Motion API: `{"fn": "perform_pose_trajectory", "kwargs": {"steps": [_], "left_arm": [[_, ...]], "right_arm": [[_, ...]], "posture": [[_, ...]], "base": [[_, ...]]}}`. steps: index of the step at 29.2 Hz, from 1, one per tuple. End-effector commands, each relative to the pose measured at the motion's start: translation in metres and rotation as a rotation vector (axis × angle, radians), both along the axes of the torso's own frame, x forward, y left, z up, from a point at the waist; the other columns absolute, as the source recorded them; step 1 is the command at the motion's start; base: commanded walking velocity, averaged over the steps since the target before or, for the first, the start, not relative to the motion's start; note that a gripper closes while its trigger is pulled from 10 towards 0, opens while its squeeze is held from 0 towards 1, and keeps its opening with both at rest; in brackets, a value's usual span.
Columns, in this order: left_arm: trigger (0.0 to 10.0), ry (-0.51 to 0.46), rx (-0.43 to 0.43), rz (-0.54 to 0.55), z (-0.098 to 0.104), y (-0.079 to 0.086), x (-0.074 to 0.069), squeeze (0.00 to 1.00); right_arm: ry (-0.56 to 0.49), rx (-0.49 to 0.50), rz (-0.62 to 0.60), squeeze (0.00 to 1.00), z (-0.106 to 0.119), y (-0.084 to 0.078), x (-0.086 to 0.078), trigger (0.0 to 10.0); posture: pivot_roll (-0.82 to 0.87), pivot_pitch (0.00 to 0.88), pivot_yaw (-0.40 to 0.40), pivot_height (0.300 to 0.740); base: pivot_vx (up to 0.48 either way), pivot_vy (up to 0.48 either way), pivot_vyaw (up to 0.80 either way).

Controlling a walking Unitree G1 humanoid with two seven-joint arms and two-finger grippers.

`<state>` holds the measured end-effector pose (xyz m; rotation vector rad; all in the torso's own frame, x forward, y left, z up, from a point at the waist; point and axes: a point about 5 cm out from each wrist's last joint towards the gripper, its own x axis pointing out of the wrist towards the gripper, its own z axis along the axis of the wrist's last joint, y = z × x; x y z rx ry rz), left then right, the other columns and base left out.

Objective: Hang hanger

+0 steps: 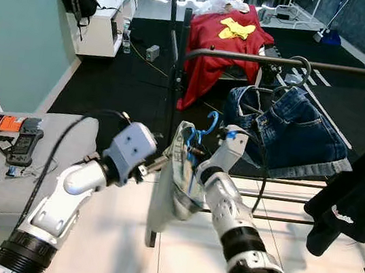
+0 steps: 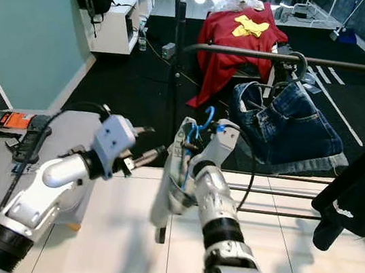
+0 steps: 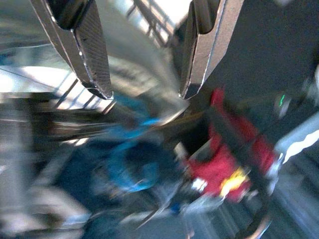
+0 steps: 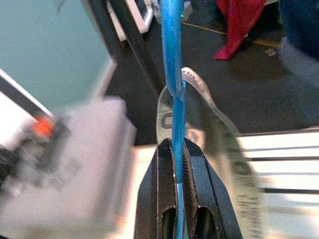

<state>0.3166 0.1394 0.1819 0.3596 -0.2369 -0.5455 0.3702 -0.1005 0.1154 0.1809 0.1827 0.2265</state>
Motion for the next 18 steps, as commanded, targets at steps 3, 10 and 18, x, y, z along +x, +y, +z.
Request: {"fn": "perform_pose_trajectory", "kwargs": {"steps": [3,10,18], "left_arm": [[10.0,0.223,-0.127,0.193,-0.037,0.014,0.003,0.0],[10.0,0.349,-0.22,0.325,-0.062,0.018,0.001,0.0],[10.0,0.372,-0.353,0.509,-0.082,0.025,0.0,0.0]], "right_arm": [[-0.035,-0.081,-0.026,0.0,-0.008,-0.012,-0.008,10.0],[-0.056,-0.132,-0.078,0.0,-0.014,-0.032,-0.016,10.0],[-0.106,-0.219,-0.153,0.0,-0.015,-0.067,-0.03,10.0]], "posture": [[-0.04,0.072,0.023,0.74],[-0.05,0.069,0.028,0.74],[-0.07,0.051,0.042,0.74]], "base": [[0.0,0.0,0.0],[0.0,0.0,0.0],[0.0,0.0,0.0]]}}
